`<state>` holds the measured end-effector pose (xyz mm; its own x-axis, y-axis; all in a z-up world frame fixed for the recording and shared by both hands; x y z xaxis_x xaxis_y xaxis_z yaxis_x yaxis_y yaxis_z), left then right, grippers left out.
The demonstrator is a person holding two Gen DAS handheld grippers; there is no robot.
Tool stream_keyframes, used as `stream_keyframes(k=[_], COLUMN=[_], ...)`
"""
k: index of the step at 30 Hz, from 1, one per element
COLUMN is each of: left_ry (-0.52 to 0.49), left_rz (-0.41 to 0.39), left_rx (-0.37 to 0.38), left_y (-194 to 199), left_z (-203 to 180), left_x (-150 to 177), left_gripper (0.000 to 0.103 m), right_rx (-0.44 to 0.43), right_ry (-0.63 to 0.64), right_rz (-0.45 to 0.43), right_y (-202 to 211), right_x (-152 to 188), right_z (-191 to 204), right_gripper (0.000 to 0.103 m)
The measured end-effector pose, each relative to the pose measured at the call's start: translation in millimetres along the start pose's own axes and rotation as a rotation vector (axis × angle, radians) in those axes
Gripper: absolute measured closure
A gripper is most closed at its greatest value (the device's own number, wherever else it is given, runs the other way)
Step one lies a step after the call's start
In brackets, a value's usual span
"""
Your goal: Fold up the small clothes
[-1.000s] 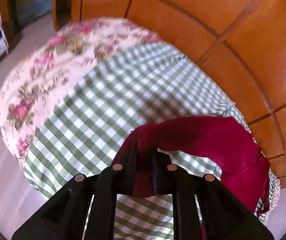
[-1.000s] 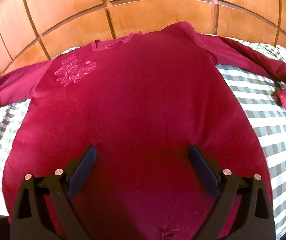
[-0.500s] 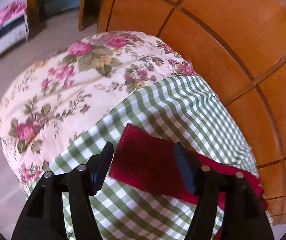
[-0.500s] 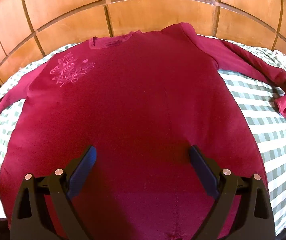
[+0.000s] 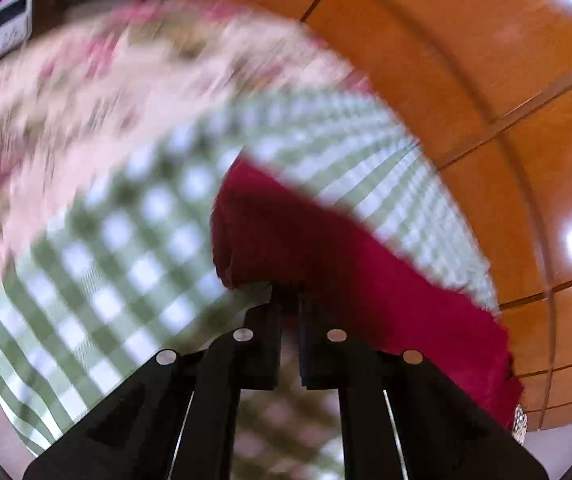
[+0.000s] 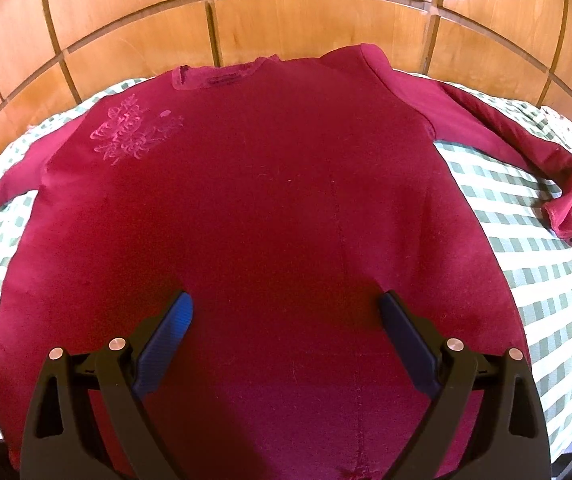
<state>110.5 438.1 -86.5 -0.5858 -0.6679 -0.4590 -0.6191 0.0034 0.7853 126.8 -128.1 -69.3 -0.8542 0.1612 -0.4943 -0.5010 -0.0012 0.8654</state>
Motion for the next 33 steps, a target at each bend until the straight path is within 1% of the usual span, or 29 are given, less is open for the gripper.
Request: stream_keyframes(k=[1, 3, 4, 5, 6, 7, 9, 10, 12, 13, 14, 15, 16, 18, 19, 21, 22, 23, 24, 25, 26, 27, 28, 29, 31, 32, 33], left_ry=[0.0, 0.017, 0.015, 0.001, -0.011, -0.02, -0.018, -0.008, 0.011, 0.038, 0.053, 0.059, 0.055, 0.005, -0.038, -0.184, -0.252, -0.33, -0.379, -0.425, -0.473, -0.519, -0.542, -0.583, -0.631, -0.651, -0.665], left_rz=[-0.052, -0.101, -0.128, -0.14, -0.13, -0.101, 0.02, 0.057, 0.093, 0.104, 0.091, 0.069, 0.046, 0.017, 0.014, 0.038, 0.057, 0.089, 0.12, 0.154, 0.192, 0.236, 0.263, 0.309, 0.374, 0.398, 0.415], left_rx=[0.019, 0.039, 0.038, -0.001, -0.047, -0.085, -0.204, -0.246, -0.277, -0.289, -0.294, -0.294, -0.277, -0.199, -0.142, -0.017, 0.038, 0.127, 0.191, 0.247, 0.295, 0.338, 0.357, 0.375, 0.383, 0.38, 0.371], left_y=[18.6, 42.2, 53.7, 59.3, 56.3, 48.1, 11.4, -1.2, -15.3, -19.1, -17.1, -11.9, -5.7, 6.5, 12.5, 19.1, 21.8, 25.0, 26.0, 27.9, 29.4, 29.9, 29.1, 27.1, 19.9, 17.4, 14.9], left_z=[-7.3, -11.4, -12.6, -13.2, -12.8, -11.8, -4.1, 1.2, 7.0, 8.9, 7.6, 4.0, -2.1, -24.5, -39.1, -75.4, -91.9, -112.8, -127.1, -140.4, -155.1, -168.0, -174.4, -183.9, -195.3, -199.1, -201.2], left_x=[-13.7, -29.7, -38.5, -44.9, -48.0, -47.8, -38.3, -30.6, -19.3, -9.8, -5.1, -0.7, 4.5, 21.2, 32.4, 63.0, 79.0, 102.0, 119.7, 139.7, 161.8, 186.1, 199.6, 221.6, 252.7, 264.0, 271.9], left_gripper=[0.098, 0.098, 0.098, 0.098, 0.098, 0.098, 0.097, 0.093, 0.079, 0.06, 0.052, 0.051, 0.051, 0.051, 0.049, 0.049, 0.048, 0.048, 0.048, 0.048, 0.048, 0.048, 0.048, 0.049, 0.052, 0.066, 0.076], right_rx=[0.002, 0.005, 0.006, 0.007, 0.009, 0.011, 0.015, 0.014, 0.006, 0.0, -0.007, -0.014, -0.019, -0.019, -0.012, 0.021, 0.034, 0.049, 0.06, 0.07, 0.069, 0.062, 0.05, 0.042, 0.02, -0.001, -0.018], right_ry=[0.002, 0.005, 0.006, 0.011, 0.017, 0.02, 0.024, 0.024, 0.023, 0.024, 0.032, 0.041, 0.049, 0.03, 0.01, -0.044, -0.067, -0.098, -0.121, -0.14, -0.157, -0.163, -0.164, -0.155, -0.132, -0.118, -0.105], right_rz=[0.001, 0.003, 0.003, 0.0, -0.004, -0.008, -0.02, -0.023, -0.024, -0.02, -0.013, -0.007, -0.001, -0.007, -0.022, -0.057, -0.064, -0.063, -0.052, -0.037, -0.007, 0.017, 0.046, 0.075, 0.123, 0.126, 0.124], right_y=[-0.3, -0.5, -0.8, -1.5, -2.4, -3.3, -4.7, -4.8, -4.3, -3.7, -2.6, -0.7, 2.3, 12.2, 19.5, 37.4, 42.6, 48.6, 51.9, 54.5, 56.0, 55.9, 55.9, 55.4, 54.3, 56.5, 59.3], right_x=[-0.4, -1.5, -1.8, -1.4, -0.7, -0.5, 0.4, 0.6, 0.6, 0.4, -0.1, -0.4, -2.1, -7.7, -11.2, -17.8, -18.4, -17.6, -14.6, -9.1, -0.4, 6.3, 14.5, 24.2, 43.2, 51.5, 55.5], right_z=[0.6, 1.1, 1.1, 1.5, 2.0, 2.0, 2.0, 1.4, -0.6, -1.7, -3.1, -4.5, -7.6, -22.0, -32.6, -64.3, -76.4, -95.3, -110.7, -124.8, -137.8, -143.3, -148.4, -151.1, -151.2, -149.0, -147.1], right_gripper=[0.009, 0.009, 0.009, 0.009, 0.008, 0.008, 0.006, 0.006, 0.006, 0.006, 0.006, 0.006, 0.008, 0.008, 0.008, 0.008, 0.008, 0.008, 0.008, 0.011, 0.013, 0.016, 0.02, 0.024, 0.049, 0.056, 0.075])
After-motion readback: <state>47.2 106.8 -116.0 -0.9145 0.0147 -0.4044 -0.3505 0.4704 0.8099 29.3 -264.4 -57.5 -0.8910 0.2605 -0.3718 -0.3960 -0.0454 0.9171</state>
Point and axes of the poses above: each gripper's, at about its wrist camera, not at the fingertips, and y roughly against the way its jaws point, z to its left, x to its underside, the point moved 3 cm from there along -y, roughly the way its jaws point, and after that the axes turned 10 degrees about -y, right-handed, at the moved point
